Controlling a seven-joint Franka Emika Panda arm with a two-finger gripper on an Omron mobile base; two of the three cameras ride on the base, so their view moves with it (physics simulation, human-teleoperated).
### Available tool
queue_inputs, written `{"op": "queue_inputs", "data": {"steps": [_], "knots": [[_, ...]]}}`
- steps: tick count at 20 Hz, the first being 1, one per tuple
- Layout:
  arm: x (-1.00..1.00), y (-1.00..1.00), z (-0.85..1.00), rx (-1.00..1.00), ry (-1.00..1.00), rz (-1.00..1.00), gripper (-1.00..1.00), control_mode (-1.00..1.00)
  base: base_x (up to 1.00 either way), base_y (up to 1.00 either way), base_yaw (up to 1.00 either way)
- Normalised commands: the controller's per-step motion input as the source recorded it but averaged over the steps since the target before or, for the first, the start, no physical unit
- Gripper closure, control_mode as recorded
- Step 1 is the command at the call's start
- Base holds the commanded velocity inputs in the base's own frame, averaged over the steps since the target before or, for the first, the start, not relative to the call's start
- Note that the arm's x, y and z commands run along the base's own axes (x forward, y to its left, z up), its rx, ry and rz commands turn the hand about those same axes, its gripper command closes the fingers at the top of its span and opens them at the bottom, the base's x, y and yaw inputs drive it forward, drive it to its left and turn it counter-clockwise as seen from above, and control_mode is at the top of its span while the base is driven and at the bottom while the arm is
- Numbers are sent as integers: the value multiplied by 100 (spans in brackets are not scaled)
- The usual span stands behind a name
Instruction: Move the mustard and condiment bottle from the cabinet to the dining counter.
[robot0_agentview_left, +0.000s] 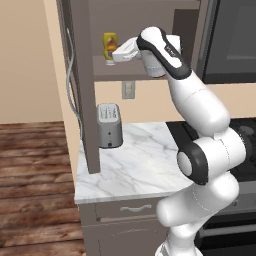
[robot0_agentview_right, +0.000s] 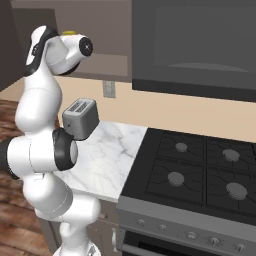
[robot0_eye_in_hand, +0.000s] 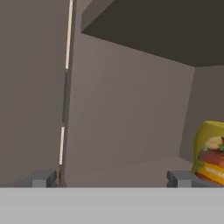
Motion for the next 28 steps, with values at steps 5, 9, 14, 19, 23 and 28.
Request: {"op": "queue_inputs", "data": {"steps": [5,9,14,19,23,28], "knots": [[0,-4,0,0,0,0,-100,-100,0,0,0],[8,0,0,0,0,0,-100,-100,0,0,0],[16,0,-1,0,0,0,-100,-100,0,0,0],[9,-10,-1,0,0,0,-100,-100,0,0,0],[8,-12,-1,0,0,2,-100,-100,0,0,0],[12,-4,-1,0,0,4,-100,-100,0,0,0]]}}
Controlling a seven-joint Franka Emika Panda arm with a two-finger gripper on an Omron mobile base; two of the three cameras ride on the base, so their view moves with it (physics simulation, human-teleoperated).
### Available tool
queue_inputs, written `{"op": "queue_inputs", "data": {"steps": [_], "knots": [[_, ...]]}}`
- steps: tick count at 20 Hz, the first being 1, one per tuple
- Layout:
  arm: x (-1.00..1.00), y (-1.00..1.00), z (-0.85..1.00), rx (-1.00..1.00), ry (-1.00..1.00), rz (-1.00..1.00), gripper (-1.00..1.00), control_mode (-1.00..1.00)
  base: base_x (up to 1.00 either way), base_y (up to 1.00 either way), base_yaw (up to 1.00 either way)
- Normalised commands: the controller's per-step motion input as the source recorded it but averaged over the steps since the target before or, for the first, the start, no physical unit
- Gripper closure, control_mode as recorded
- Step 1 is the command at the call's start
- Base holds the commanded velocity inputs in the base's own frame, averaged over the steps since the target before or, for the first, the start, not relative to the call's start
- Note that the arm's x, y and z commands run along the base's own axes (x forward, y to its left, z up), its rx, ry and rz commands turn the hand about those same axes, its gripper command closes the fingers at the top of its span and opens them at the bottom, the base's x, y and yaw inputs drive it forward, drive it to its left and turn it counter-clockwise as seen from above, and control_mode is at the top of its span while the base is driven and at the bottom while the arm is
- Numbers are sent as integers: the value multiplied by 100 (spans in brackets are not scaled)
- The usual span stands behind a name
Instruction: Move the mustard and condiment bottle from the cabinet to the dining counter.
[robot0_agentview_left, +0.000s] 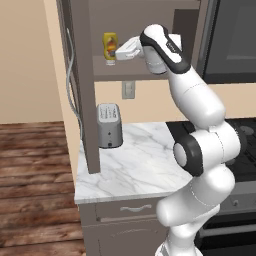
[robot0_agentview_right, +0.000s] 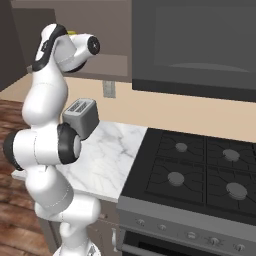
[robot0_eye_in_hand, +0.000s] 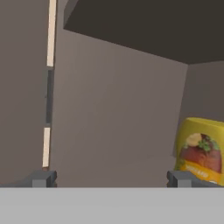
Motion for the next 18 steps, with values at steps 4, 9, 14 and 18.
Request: {"op": "queue_inputs", "data": {"steps": [4,9,14,18], "knots": [[16,-1,-3,0,0,5,-100,-100,0,0,0],[18,-1,-3,0,0,6,-100,-100,0,0,0],[17,-3,-3,0,0,5,-100,-100,0,0,0],[13,-1,-3,0,0,1,-100,-100,0,0,0]]}}
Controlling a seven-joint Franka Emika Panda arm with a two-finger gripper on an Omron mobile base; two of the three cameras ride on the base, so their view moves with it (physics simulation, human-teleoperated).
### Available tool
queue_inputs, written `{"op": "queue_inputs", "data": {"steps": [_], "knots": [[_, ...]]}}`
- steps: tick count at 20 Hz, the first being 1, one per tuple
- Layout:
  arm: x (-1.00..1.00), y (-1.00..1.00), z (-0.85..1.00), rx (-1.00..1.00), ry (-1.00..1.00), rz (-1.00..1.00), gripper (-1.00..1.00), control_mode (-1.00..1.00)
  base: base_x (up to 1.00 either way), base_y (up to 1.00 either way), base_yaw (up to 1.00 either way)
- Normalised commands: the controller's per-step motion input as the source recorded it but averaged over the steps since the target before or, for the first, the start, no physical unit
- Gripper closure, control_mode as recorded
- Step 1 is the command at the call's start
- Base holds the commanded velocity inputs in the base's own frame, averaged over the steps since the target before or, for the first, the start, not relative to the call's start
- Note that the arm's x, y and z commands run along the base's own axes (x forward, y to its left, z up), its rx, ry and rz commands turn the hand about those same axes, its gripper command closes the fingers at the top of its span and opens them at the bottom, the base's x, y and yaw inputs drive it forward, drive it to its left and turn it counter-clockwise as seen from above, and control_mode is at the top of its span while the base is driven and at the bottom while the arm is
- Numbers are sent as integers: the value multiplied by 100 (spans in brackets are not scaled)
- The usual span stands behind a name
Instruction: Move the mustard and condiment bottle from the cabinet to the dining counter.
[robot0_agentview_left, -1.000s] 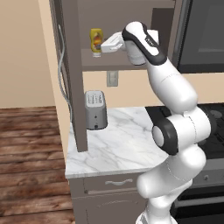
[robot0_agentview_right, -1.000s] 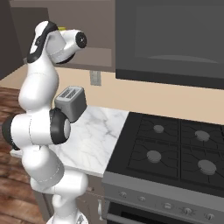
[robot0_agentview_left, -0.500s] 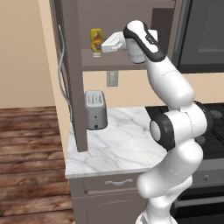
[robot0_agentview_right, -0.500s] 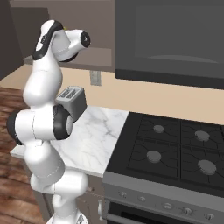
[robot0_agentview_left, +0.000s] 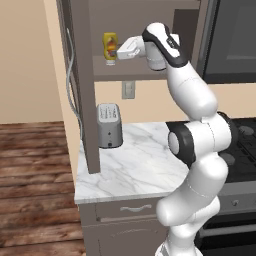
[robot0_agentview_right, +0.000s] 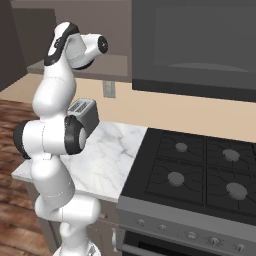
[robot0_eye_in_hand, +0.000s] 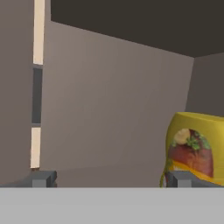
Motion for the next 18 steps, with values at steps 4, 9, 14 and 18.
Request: {"op": "queue_inputs", "data": {"steps": [4,9,14,18], "knots": [[13,-1,-4,0,0,0,-100,-100,0,0,0],[11,-1,-2,0,0,0,-100,-100,0,0,0],[10,-1,-1,0,0,0,-100,-100,0,0,0],[10,-3,-1,0,1,0,-100,-100,0,0,0]]}}
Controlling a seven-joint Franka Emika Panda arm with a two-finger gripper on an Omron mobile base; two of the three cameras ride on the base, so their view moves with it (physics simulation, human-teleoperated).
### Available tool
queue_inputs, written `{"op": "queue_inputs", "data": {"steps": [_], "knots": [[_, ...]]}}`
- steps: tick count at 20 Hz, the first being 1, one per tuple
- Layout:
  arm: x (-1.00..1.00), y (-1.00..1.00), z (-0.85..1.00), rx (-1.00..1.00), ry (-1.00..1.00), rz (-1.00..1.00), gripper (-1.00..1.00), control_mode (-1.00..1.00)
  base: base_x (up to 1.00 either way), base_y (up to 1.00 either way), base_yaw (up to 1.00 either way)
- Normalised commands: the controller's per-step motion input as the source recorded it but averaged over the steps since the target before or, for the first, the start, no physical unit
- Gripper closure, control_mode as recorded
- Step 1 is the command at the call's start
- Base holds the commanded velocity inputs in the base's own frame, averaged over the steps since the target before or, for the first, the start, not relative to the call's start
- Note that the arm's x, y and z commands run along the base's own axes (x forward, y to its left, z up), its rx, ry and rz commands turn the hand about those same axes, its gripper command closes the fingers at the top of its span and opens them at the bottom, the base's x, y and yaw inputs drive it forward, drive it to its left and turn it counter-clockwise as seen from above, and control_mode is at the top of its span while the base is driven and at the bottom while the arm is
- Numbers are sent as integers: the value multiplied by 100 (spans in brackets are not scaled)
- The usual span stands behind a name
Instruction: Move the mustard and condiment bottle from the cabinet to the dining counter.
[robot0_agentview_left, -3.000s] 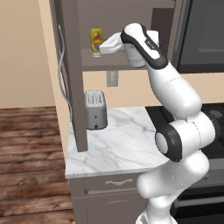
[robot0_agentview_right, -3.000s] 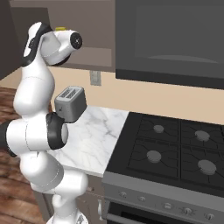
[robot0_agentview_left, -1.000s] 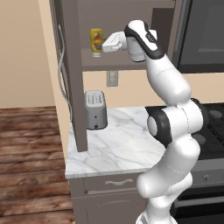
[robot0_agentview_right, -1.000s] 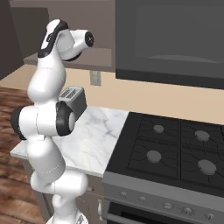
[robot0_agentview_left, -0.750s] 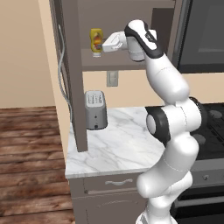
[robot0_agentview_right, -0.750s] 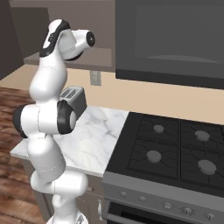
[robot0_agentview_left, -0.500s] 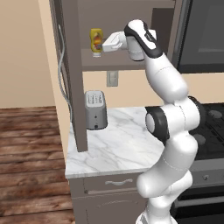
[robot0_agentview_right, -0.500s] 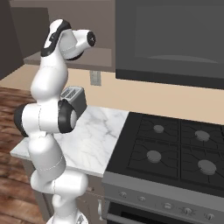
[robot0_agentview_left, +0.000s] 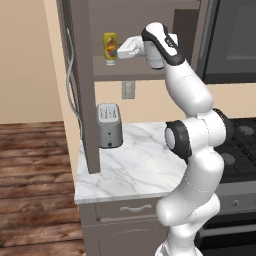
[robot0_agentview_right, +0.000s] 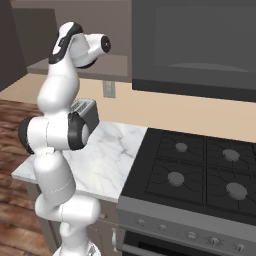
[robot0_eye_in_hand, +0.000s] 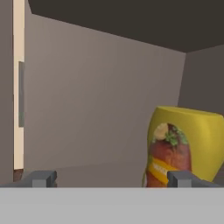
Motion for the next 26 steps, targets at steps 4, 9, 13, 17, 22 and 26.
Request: {"op": "queue_inputs", "data": {"steps": [4,9,13,17,22,26], "knots": [[10,-6,-2,0,0,0,-100,-100,0,0,0],[11,-7,-4,0,1,0,-100,-100,0,0,0],[12,-11,-4,0,0,0,-100,-100,0,0,0],[14,-13,-4,0,1,1,-100,-100,0,0,0],[12,-9,-4,0,1,2,-100,-100,0,0,0],[11,0,-4,0,1,3,-100,-100,0,0,0]]}}
